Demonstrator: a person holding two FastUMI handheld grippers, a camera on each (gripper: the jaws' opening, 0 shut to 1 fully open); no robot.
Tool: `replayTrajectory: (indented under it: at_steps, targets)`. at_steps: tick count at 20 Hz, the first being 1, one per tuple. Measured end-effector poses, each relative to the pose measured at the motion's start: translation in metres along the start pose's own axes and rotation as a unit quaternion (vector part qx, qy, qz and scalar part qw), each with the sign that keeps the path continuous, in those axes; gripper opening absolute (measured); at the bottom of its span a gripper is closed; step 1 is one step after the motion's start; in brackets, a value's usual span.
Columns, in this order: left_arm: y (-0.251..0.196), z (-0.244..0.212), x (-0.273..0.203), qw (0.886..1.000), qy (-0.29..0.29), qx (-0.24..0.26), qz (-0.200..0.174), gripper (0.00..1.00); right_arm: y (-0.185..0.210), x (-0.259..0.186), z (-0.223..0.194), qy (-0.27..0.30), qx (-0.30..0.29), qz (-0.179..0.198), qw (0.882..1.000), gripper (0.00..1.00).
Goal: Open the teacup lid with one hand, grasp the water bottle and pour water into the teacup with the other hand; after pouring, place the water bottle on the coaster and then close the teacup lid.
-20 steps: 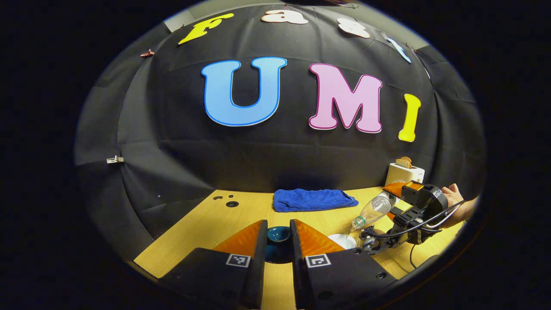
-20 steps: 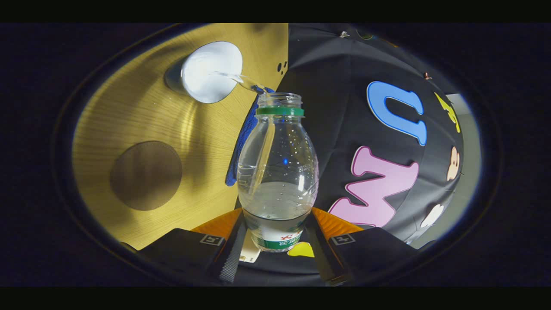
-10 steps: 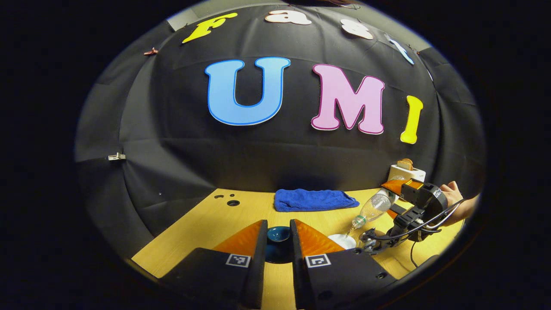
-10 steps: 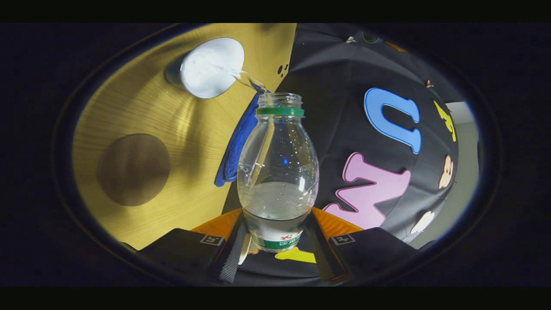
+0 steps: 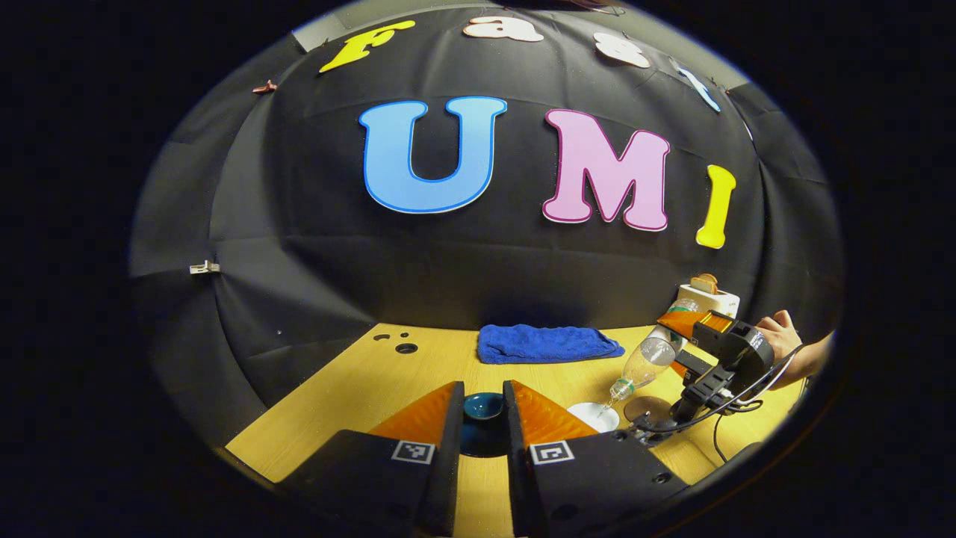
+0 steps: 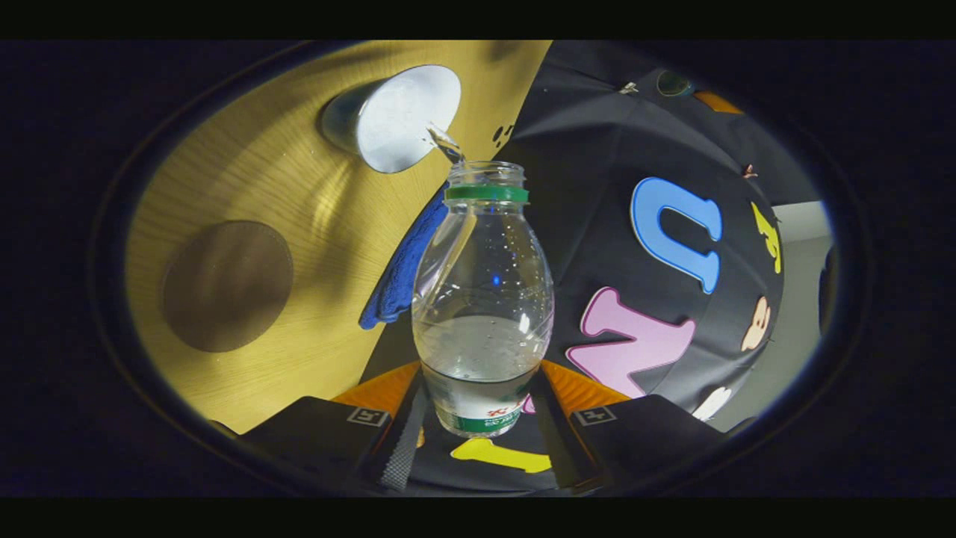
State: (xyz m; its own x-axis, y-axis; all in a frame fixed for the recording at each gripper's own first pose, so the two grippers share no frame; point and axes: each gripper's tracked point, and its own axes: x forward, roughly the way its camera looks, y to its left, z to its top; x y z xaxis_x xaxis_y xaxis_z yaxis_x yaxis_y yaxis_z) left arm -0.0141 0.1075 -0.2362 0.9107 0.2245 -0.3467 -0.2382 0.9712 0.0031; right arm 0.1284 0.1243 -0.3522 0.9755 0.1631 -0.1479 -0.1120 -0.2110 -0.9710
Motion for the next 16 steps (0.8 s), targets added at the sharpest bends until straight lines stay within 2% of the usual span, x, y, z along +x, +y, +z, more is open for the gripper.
replayTrajectory:
  at_steps: [9,16]
  targets:
    - [-0.004,-0.005,-0.006,1.0,0.003,-0.007,-0.006,0.32,-0.012,0.004,0.003,-0.022,-0.036,-0.038,0.998,0.74]
    - [-0.005,-0.007,-0.011,1.0,0.002,-0.006,-0.01,0.32,-0.033,0.005,0.013,-0.055,-0.08,-0.105,0.99,0.74]
